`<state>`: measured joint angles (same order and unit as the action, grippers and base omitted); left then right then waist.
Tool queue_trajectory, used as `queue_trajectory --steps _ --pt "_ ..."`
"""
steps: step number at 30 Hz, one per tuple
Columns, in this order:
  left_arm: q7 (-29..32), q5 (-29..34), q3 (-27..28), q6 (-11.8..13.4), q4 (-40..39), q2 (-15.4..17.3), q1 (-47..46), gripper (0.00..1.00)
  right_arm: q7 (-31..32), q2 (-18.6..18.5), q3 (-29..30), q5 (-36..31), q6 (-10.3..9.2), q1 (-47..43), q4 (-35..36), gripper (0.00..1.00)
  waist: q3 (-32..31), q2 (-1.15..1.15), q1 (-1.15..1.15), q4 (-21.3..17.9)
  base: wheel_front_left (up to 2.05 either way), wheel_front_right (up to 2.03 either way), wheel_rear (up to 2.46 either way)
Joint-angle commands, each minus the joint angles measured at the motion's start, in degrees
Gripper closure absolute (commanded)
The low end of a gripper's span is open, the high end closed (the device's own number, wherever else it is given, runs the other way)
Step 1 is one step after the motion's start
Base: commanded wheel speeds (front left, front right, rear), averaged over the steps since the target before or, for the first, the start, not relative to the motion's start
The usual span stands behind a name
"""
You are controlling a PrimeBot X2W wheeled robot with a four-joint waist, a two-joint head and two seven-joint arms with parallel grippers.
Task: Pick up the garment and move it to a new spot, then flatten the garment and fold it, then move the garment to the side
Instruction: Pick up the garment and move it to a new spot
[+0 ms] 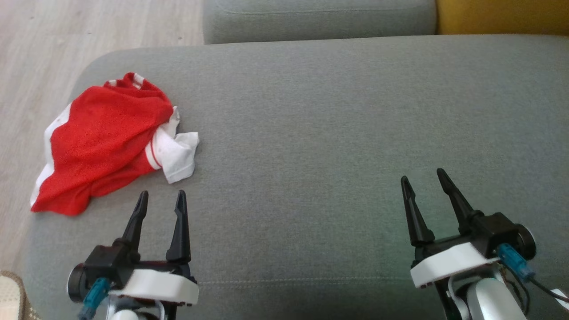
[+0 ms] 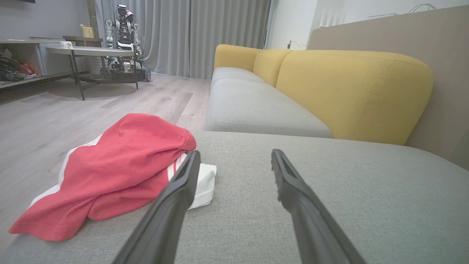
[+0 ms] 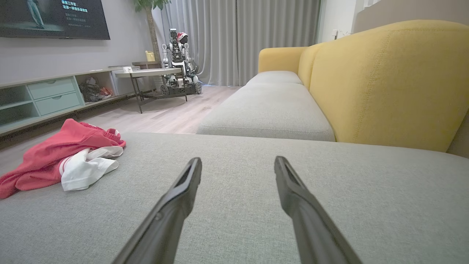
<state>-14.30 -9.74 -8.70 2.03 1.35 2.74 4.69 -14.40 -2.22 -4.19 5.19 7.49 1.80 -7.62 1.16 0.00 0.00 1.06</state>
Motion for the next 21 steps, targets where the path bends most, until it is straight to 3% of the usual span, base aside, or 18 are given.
queue_trajectory --steps 1,9,21 --pt "-0.70 0.06 1.43 0.25 -1.78 0.14 -1.52 0.00 -0.60 -0.65 -1.48 -0.41 0.00 1.46 1.92 0.00 -0.14 0.00 0.00 0.57 0.00 0.00 0.00" --pt "-0.70 0.06 1.40 0.53 -1.43 0.14 -1.18 0.00 -0.60 -0.65 -1.57 -0.36 0.00 0.62 1.83 0.00 -0.85 0.00 0.00 4.83 0.00 0.00 0.00" --pt "-0.70 0.40 1.57 1.01 -1.36 0.14 0.63 0.00 -0.60 -0.65 -1.84 -0.10 0.00 -1.38 1.70 0.00 -2.64 0.00 0.00 17.11 0.00 0.00 0.00"
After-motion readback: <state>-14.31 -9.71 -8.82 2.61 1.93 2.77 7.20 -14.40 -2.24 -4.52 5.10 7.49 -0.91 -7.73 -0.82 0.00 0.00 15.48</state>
